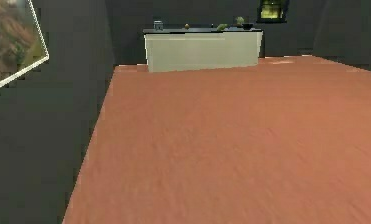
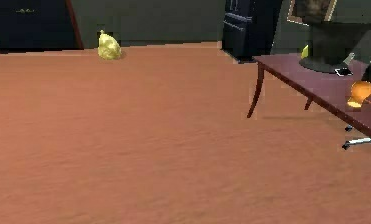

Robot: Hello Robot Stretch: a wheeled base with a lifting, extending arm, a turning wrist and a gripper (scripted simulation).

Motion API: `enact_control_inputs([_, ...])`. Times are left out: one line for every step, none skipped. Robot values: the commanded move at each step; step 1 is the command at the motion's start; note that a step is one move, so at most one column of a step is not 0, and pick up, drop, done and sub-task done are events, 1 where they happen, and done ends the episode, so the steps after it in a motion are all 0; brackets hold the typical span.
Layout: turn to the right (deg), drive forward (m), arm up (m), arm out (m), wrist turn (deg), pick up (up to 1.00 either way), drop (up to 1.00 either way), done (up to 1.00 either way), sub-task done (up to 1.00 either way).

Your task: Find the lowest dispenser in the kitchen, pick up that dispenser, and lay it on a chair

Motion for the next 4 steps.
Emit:
enact_control_inputs([0.0, 1.00, 0.00, 0.00, 0.0, 0.00, 0.00, 0.00, 0.00])
enact_control_inputs([0.0, 1.00, 0.00, 0.00, 0.0, 0.00, 0.00, 0.00, 0.00])
enact_control_inputs([0.0, 1.00, 0.00, 0.00, 0.0, 0.00, 0.00, 0.00, 0.00])
enact_control_inputs([0.0, 1.00, 0.00, 0.00, 0.0, 0.00, 0.00, 0.00, 0.00])
